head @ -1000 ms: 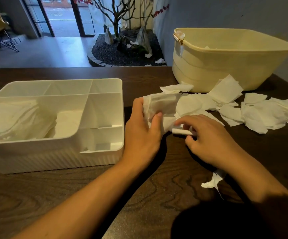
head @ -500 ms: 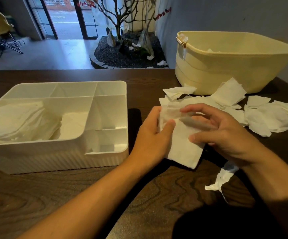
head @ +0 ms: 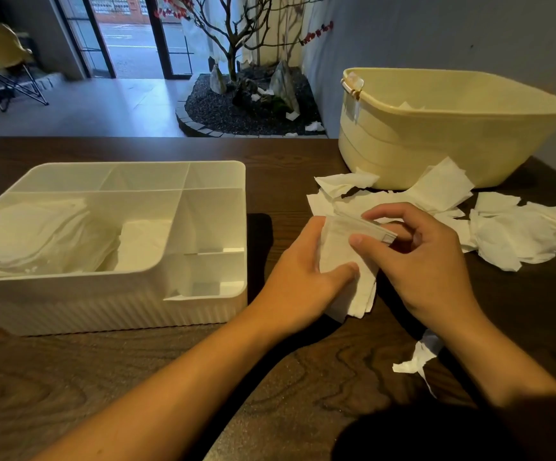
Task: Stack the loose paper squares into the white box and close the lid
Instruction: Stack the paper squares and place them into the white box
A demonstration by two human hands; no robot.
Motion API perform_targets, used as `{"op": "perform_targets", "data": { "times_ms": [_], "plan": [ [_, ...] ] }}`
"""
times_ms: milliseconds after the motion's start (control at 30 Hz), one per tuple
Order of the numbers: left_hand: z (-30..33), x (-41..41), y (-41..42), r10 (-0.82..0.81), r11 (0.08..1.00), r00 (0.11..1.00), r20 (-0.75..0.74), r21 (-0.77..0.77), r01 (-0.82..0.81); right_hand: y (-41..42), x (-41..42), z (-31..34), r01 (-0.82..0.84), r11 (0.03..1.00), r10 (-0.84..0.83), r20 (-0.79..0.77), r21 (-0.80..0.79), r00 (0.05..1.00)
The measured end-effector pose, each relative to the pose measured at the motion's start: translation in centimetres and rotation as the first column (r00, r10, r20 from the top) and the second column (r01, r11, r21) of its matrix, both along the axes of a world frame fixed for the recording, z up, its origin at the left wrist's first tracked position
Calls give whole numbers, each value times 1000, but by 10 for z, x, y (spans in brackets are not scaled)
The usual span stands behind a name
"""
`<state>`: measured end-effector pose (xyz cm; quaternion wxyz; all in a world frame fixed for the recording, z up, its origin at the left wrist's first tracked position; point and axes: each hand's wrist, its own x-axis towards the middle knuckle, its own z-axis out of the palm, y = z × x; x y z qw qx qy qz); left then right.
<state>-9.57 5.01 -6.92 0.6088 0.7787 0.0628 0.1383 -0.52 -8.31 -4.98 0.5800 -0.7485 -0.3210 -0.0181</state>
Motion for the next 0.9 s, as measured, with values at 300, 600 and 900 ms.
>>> {"op": "perform_targets", "data": {
  "times_ms": [300, 600, 900],
  "plan": [
    [-4, 4, 2, 449, 893, 860, 241, -82, -443, 1, 12, -14, -71, 865, 125, 76, -498, 989],
    [-4, 5, 4, 434, 891, 864, 255, 19, -453, 1, 12, -13, -20, 746, 191, 184, -665, 964],
    [-3, 6, 3, 431, 897, 861, 271, -24, -441, 1, 16, -12, 64, 710, 179, 267, -701, 947]
  ]
}}
